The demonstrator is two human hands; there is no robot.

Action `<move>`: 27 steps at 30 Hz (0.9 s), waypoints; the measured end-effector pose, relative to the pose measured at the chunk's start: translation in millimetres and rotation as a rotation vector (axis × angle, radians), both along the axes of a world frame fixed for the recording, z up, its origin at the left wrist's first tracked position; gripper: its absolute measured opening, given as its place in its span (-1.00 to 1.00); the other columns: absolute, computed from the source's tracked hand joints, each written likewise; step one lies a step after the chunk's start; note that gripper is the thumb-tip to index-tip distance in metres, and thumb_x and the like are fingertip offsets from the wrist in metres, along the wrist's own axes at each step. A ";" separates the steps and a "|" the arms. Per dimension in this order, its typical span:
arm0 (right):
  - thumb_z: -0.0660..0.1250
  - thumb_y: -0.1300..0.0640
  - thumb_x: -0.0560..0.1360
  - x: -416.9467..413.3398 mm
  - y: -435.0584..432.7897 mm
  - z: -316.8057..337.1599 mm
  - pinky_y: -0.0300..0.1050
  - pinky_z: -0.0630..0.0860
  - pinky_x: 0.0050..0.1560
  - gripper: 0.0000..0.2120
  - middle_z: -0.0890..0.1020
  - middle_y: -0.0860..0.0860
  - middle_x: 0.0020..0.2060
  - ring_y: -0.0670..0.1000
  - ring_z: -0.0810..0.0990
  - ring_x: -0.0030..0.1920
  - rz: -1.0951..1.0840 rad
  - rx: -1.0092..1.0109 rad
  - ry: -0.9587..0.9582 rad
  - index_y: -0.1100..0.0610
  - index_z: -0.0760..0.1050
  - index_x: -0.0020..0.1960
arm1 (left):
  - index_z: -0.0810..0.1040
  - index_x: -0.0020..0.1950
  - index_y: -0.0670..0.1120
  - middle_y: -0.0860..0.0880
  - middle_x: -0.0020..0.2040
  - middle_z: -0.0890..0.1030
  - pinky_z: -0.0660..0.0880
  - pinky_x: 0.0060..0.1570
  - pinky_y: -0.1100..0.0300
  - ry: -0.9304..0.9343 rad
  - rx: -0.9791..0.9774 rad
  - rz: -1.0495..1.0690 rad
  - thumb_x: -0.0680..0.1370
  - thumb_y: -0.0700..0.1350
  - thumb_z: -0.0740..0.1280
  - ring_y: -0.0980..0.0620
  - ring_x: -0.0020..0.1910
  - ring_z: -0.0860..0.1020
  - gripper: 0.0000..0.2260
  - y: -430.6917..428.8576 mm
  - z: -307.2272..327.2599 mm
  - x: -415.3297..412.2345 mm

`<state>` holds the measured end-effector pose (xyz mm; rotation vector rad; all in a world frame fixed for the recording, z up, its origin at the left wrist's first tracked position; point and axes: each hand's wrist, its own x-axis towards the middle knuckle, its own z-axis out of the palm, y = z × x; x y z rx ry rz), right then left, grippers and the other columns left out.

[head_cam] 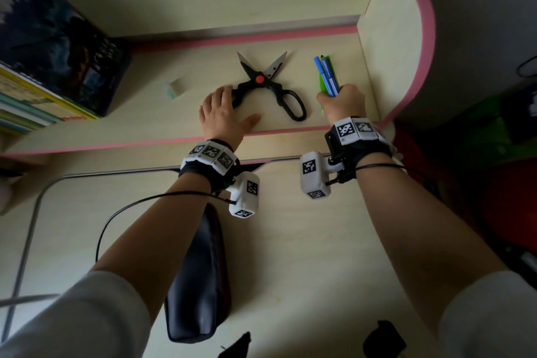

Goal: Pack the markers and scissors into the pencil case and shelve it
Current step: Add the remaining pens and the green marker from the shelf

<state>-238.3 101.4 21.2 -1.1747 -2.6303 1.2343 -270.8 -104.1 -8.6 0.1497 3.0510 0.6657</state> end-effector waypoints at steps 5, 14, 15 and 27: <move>0.33 0.08 0.43 9.2 -2.6 1.9 -0.14 0.50 -0.22 -0.69 0.67 0.21 -0.07 0.17 0.66 -0.09 -0.017 -0.089 0.061 0.31 0.56 0.03 | 0.14 0.46 -0.15 -0.12 0.45 0.24 0.12 0.45 -0.01 -0.067 0.038 0.011 0.42 0.12 0.38 -0.13 0.44 0.17 -0.25 -0.6 10.3 1.7; 0.34 0.10 0.45 22.0 -34.4 18.0 -0.18 0.45 -0.24 -0.72 0.65 0.18 -0.15 0.10 0.60 -0.19 0.007 -0.082 0.172 0.31 0.58 0.01 | 0.15 0.44 -0.18 -0.21 0.40 0.28 0.25 0.36 -0.02 -0.122 0.135 0.057 0.44 -0.02 0.40 -0.18 0.37 0.26 -0.32 -32.2 32.3 11.9; 0.34 0.09 0.45 21.5 -39.6 20.0 -0.17 0.45 -0.23 -0.71 0.65 0.18 -0.14 0.10 0.61 -0.18 0.011 -0.082 0.185 0.30 0.58 0.01 | 0.16 0.44 -0.18 -0.22 0.40 0.29 0.26 0.36 -0.02 -0.122 0.142 0.068 0.45 -0.03 0.40 -0.19 0.37 0.27 -0.33 -37.8 34.1 11.7; 0.33 0.00 0.47 -10.4 -126.2 19.6 -0.34 0.32 -0.48 -0.79 0.49 -0.05 -0.44 -0.07 0.45 -0.45 0.242 -0.118 0.153 0.15 0.54 -0.08 | 0.30 0.40 -0.09 -0.25 0.33 0.35 0.28 0.33 0.02 -0.095 0.150 0.074 0.49 -0.18 0.32 -0.22 0.31 0.33 -0.51 -115.5 35.0 -18.5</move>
